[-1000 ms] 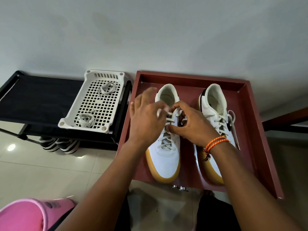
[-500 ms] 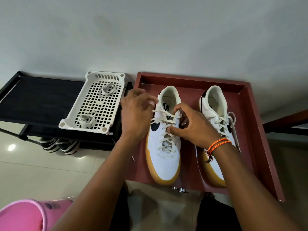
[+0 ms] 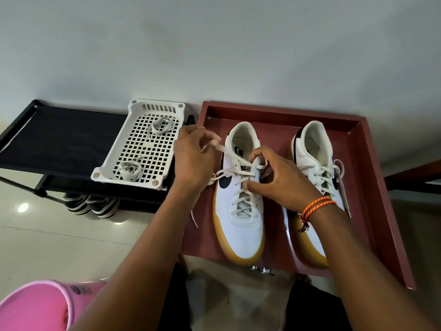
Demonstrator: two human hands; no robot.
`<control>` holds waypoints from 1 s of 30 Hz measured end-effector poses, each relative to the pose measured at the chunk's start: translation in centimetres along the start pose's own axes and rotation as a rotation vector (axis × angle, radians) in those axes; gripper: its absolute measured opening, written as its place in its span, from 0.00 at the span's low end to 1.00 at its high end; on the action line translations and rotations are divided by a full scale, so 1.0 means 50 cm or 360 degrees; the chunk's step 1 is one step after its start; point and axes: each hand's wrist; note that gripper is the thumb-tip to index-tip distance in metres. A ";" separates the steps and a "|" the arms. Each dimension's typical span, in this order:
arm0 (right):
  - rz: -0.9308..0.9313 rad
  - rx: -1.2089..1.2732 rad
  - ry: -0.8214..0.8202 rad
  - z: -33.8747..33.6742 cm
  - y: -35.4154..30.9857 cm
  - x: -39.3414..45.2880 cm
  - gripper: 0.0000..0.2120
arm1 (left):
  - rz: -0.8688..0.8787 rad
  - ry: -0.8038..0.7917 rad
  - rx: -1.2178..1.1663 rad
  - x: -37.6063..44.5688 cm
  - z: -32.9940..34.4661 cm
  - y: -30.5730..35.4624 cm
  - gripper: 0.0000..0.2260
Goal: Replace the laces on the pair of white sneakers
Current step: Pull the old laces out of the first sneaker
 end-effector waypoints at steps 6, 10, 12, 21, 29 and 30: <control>0.0024 0.0022 0.0043 -0.005 0.002 -0.001 0.24 | 0.0293 -0.0494 0.0204 -0.047 0.021 0.028 0.08; 0.0014 0.0026 0.0038 -0.006 0.001 -0.002 0.24 | 0.0244 -0.0644 0.0284 -0.057 0.026 0.035 0.03; 0.0013 0.0032 0.0025 -0.005 0.001 -0.003 0.25 | 0.0270 -0.0617 0.0213 -0.043 0.024 0.027 0.09; 0.0025 0.0004 0.0024 -0.005 0.002 -0.003 0.24 | 0.0152 -0.0159 0.0054 -0.004 -0.005 0.010 0.05; 0.0031 0.0022 0.0009 -0.003 -0.002 -0.004 0.24 | 0.0425 -0.0561 0.0337 -0.064 0.028 0.031 0.06; 0.0032 0.0028 0.0007 -0.002 -0.001 -0.003 0.25 | 0.0418 -0.0540 0.0286 -0.058 0.029 0.030 0.09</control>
Point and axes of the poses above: each hand's wrist, its own x-axis towards the middle knuckle, its own z-axis out of the palm, y = z × x, and after that the axes turned 14 degrees about y, right-handed
